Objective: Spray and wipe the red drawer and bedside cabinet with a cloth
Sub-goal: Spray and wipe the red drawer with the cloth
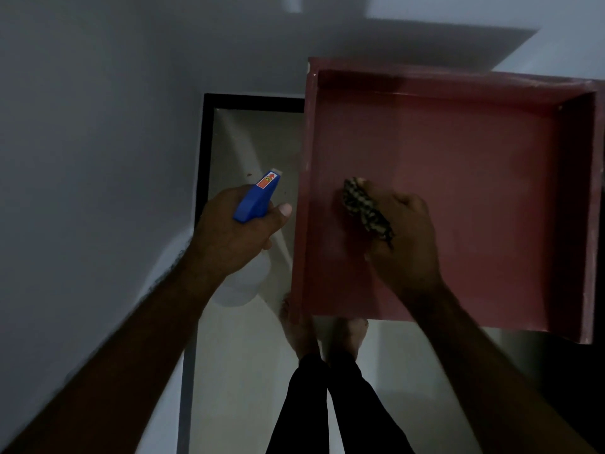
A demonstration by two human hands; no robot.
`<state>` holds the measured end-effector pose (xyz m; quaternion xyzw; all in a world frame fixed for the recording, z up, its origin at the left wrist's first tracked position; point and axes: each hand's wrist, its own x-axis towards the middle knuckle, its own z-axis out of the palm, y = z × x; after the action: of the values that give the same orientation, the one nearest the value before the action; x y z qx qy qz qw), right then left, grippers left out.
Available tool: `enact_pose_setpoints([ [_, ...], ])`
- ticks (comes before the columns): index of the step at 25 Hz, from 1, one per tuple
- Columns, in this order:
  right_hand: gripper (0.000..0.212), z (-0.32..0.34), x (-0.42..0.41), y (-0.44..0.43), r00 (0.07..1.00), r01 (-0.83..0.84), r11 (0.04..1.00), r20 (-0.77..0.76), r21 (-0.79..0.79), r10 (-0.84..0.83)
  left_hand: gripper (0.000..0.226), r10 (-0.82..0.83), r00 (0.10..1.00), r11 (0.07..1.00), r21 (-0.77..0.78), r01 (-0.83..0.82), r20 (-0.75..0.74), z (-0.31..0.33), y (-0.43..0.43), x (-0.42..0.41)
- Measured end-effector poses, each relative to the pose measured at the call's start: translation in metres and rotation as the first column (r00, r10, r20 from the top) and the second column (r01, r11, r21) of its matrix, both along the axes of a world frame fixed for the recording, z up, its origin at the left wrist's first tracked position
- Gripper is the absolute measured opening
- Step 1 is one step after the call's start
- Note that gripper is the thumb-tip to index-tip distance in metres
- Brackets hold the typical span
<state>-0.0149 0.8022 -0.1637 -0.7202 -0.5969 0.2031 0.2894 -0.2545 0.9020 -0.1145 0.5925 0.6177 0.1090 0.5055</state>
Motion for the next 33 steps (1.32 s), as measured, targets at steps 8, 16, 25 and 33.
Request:
enact_pose_setpoints([
  [8,0.089,0.009,0.006,0.009,0.999,-0.001,1.000,-0.036,0.022,0.002,0.057,-0.088,0.993,0.996,-0.035,0.086,-0.074,-0.012,0.014,0.000],
  [16,0.096,0.010,-0.010,0.023,1.000,0.002,0.997,-0.025,-0.083,-0.004,0.036,-0.063,0.997,0.998,0.026,0.064,-0.032,-0.011,0.043,0.013],
  [25,0.096,0.008,-0.013,0.023,0.997,-0.015,0.995,-0.081,-0.100,0.007,0.034,-0.022,0.998,1.000,0.015,0.023,-0.051,-0.011,0.051,0.021],
  [33,0.079,0.015,-0.038,0.027,0.945,-0.323,0.946,0.051,-0.020,0.323,0.034,0.007,1.000,1.000,0.009,-0.007,0.010,-0.003,0.041,0.021],
])
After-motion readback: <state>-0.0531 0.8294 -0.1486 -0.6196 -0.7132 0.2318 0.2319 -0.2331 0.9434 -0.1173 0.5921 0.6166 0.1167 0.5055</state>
